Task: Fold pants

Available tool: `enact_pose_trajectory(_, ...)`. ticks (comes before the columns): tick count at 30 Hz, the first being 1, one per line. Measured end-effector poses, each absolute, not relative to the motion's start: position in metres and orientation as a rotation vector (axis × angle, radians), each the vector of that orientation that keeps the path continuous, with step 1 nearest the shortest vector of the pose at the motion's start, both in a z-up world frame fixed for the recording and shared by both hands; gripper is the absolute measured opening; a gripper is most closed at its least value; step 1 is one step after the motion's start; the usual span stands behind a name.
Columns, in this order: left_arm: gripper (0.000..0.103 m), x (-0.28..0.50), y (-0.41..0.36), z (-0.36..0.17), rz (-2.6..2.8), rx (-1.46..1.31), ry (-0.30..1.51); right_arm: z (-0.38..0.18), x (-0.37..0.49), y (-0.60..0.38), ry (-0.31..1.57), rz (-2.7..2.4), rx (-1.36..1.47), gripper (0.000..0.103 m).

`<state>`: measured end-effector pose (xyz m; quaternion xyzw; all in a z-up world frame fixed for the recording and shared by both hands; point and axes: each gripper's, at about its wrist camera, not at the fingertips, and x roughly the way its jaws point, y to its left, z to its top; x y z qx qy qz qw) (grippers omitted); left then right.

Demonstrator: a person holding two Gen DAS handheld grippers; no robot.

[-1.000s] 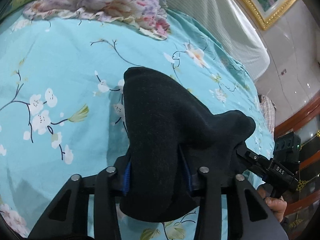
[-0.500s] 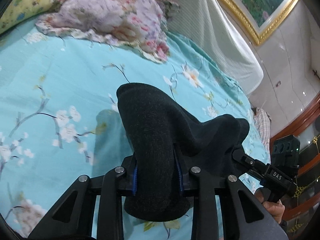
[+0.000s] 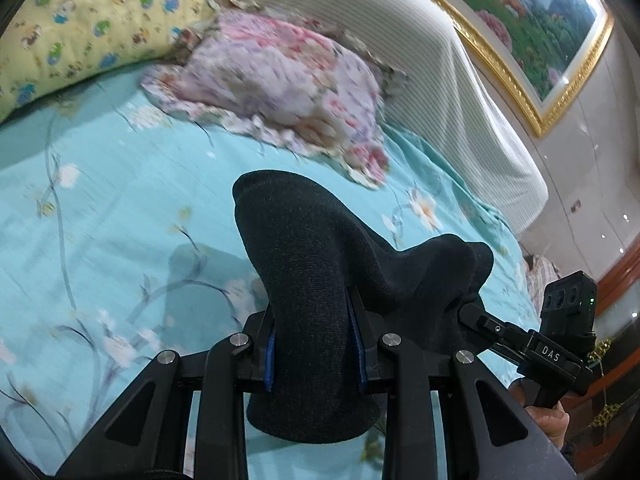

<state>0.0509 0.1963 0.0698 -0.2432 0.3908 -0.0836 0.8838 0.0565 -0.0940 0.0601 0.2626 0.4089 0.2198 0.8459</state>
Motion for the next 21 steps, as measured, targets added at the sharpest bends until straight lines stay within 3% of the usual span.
enact_pose_trajectory(21, 0.029, 0.075, 0.255, 0.062, -0.058, -0.505, 0.790, 0.049, 0.130, -0.028, 0.892, 0.543, 0.524, 0.041)
